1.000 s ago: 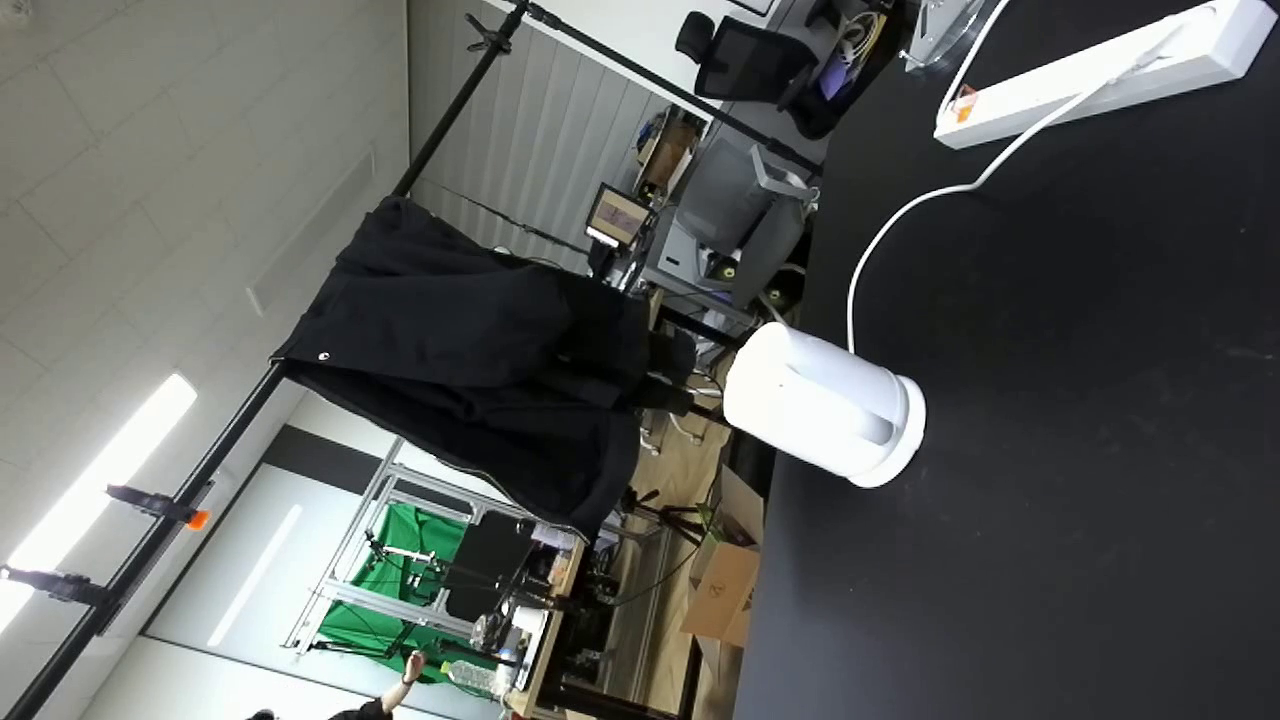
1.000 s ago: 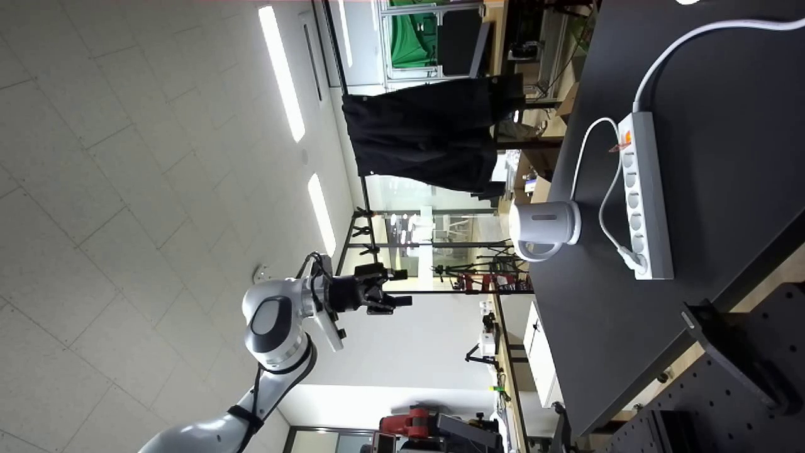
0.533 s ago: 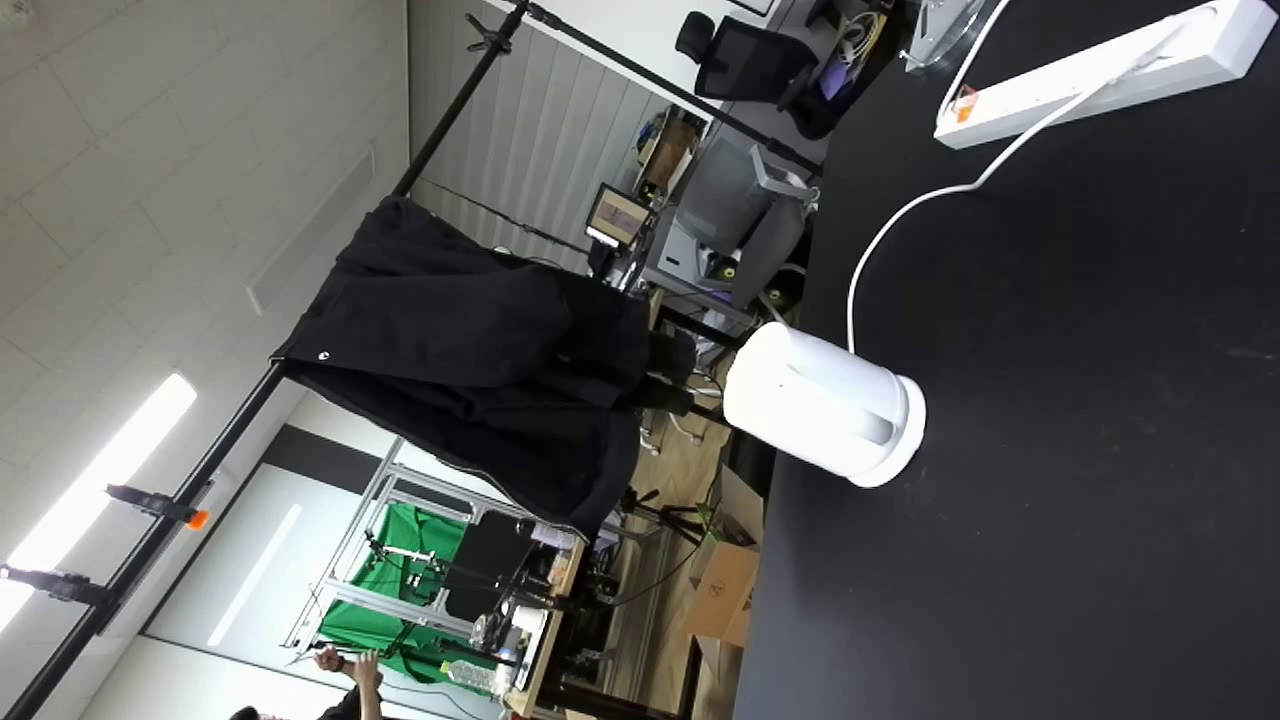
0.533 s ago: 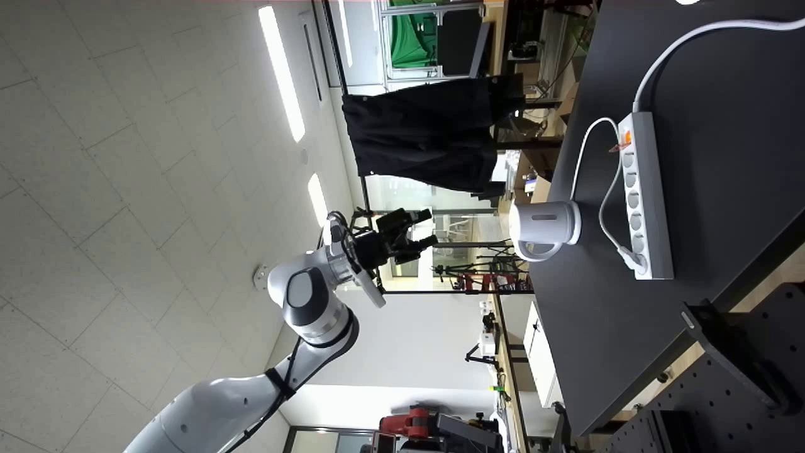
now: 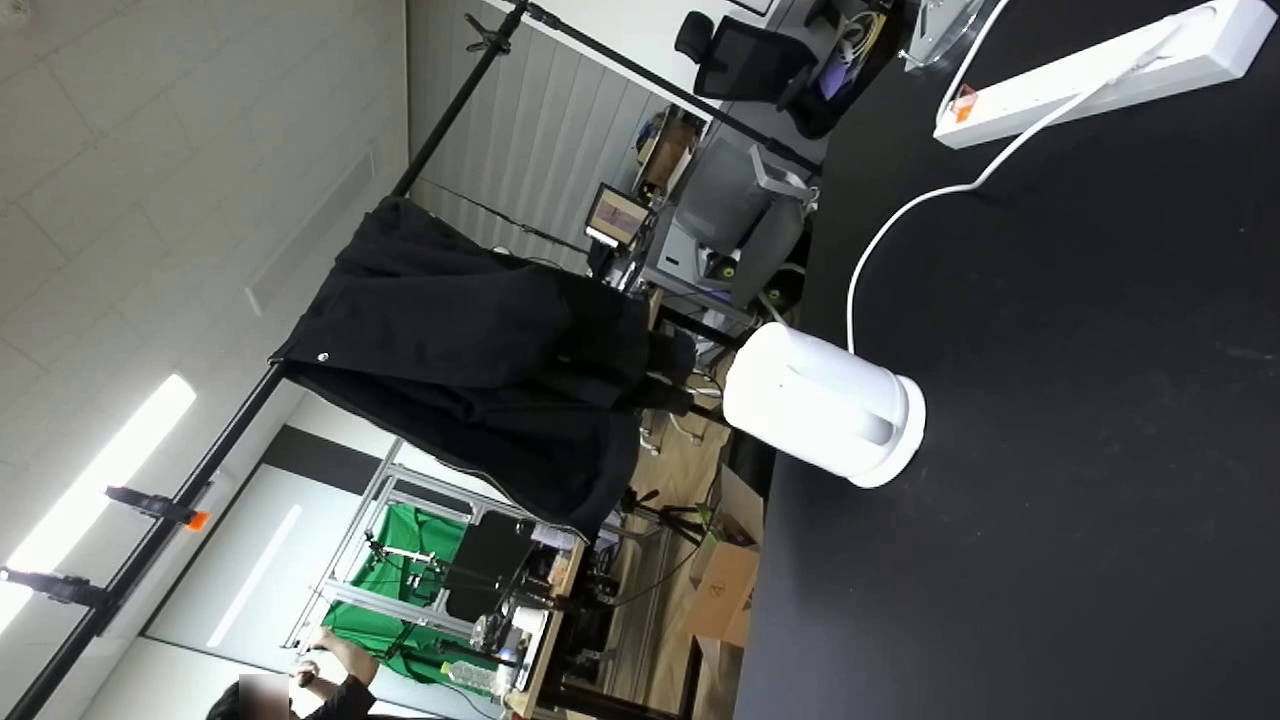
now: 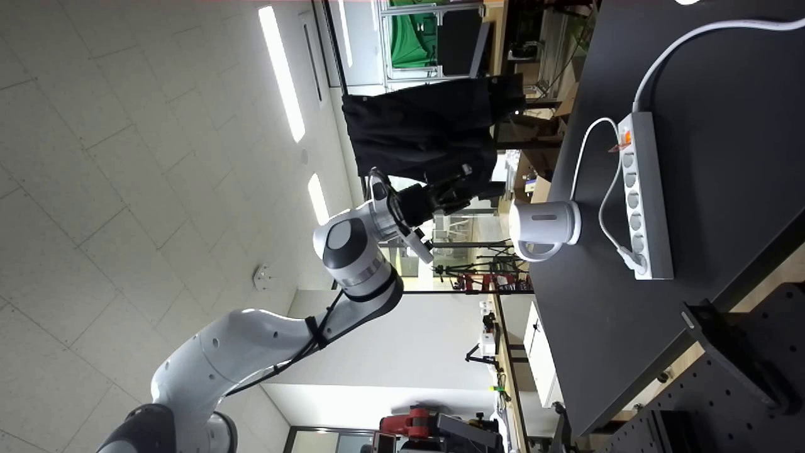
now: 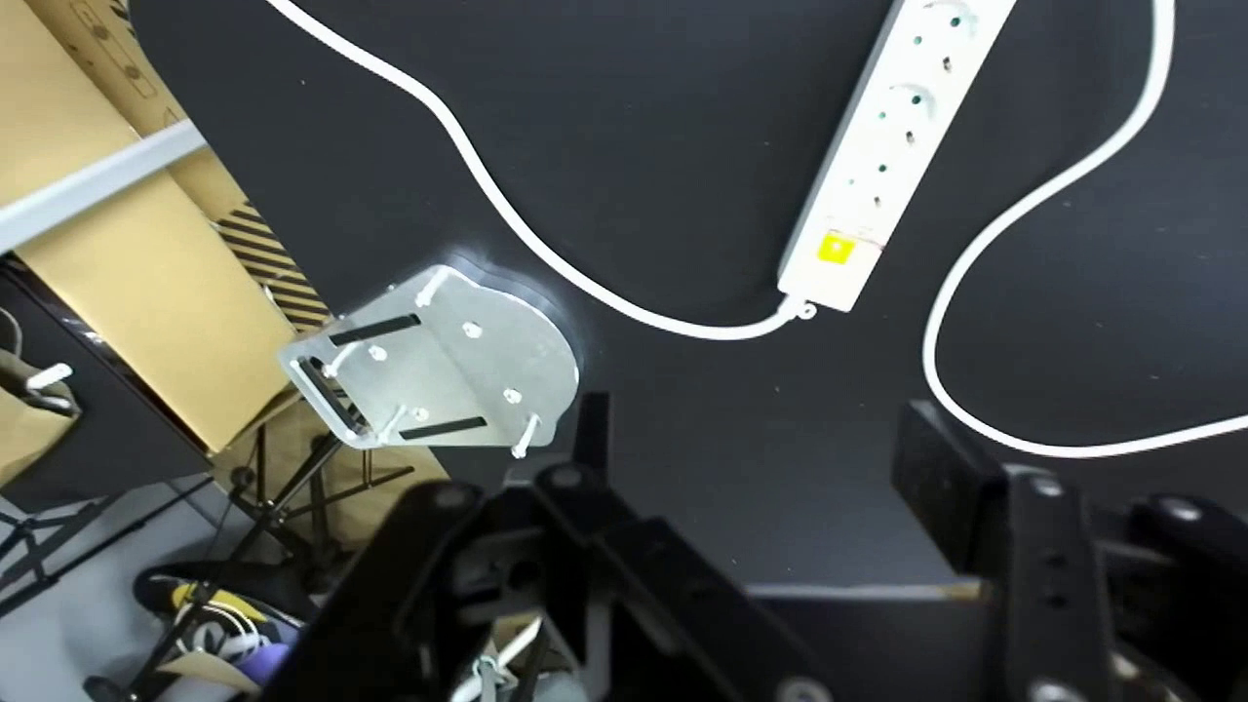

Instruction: Turn off the switch on the adapter

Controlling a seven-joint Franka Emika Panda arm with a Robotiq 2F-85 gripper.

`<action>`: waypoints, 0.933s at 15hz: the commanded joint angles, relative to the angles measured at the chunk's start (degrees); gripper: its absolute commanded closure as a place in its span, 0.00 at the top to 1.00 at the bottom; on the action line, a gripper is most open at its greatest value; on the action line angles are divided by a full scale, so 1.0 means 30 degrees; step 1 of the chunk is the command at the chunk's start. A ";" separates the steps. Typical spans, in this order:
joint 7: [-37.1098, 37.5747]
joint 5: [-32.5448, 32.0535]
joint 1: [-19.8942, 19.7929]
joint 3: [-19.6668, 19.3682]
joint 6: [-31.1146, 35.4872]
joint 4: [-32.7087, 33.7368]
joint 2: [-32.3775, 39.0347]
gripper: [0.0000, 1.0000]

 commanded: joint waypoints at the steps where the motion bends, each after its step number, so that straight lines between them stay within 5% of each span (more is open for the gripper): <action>1: 0.2594 -0.1436 0.1855 -0.1670 -0.2108 0.3186 0.3150 0.45; 4: 0.2159 -0.0035 0.3346 -0.2639 -0.3807 0.5142 0.5325 0.25; 5: 0.1320 -0.0082 0.3370 -0.3051 -0.2455 0.3384 0.3867 0.44; 8: 0.1297 0.0442 0.4090 -0.3371 -0.3056 0.4630 0.5321 0.26; 14: 0.1305 0.0439 0.4099 -0.3483 -0.3187 0.4850 0.5453 0.25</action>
